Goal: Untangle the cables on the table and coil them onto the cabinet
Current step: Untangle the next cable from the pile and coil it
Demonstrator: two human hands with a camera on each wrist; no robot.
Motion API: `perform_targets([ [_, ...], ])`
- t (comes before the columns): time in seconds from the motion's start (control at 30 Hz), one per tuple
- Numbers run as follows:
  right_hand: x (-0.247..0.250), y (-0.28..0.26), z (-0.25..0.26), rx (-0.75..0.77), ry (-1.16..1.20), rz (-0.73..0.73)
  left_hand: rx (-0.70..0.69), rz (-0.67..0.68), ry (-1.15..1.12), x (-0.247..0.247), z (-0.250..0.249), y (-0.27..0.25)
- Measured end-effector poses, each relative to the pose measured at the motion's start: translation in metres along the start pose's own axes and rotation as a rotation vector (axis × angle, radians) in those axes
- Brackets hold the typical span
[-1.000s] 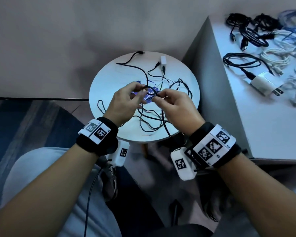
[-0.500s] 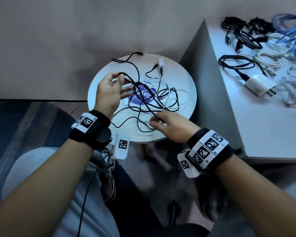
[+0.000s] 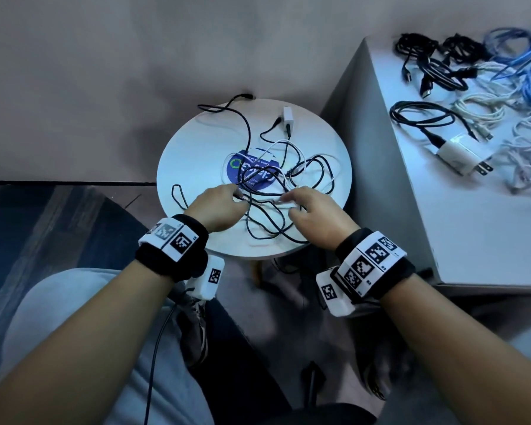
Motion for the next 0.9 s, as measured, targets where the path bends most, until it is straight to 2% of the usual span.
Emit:
perform_targets([
  [0.07, -0.006, -0.005, 0.013, 0.098, -0.007, 0.038, -0.025, 0.131, -0.213, -0.007, -0.004, 0.001],
  [0.13, -0.023, -0.009, 0.019, 0.157, -0.084, 0.154, -0.078, 0.214, -0.356, -0.007, -0.012, -0.004],
  [0.2, -0.038, -0.007, 0.011, 0.137, -0.215, 0.233, -0.119, 0.191, -0.258, -0.003, -0.013, -0.007],
  [0.27, -0.041, -0.005, -0.002, 0.054, -0.281, 0.237, -0.089, 0.138, -0.073, 0.001, -0.008, -0.01],
  [0.37, -0.034, -0.001, -0.014, -0.046, -0.245, 0.168, -0.024, 0.123, -0.018, 0.006, -0.004, -0.012],
  [0.47, -0.024, 0.001, -0.015, -0.075, -0.162, 0.083, -0.159, 0.159, -0.154, 0.012, -0.02, -0.015],
  [0.57, -0.027, 0.003, -0.003, 0.059, -0.182, 0.061, -0.328, 0.13, -0.482, 0.024, -0.043, -0.025],
  [0.7, -0.014, 0.0, 0.023, 0.202, -0.096, -0.102, -0.459, -0.2, -0.706, 0.057, -0.045, -0.027],
  [0.77, 0.0, -0.003, 0.034, 0.237, -0.006, -0.17, -0.453, -0.294, -0.774, 0.066, -0.038, -0.026],
  [0.9, 0.04, -0.013, 0.049, 0.257, 0.285, -0.302, -0.413, -0.212, -0.783, 0.058, -0.036, -0.024],
])
Point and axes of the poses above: each hand's wrist, its own y-axis towards the middle knuckle, its own x-axis out of the back of the hand, z = x × y, the point moved 8 cm from there along y, towards the middle knuckle, and after that the axes turned 8 degrees about -y, right-handed, at the moved point
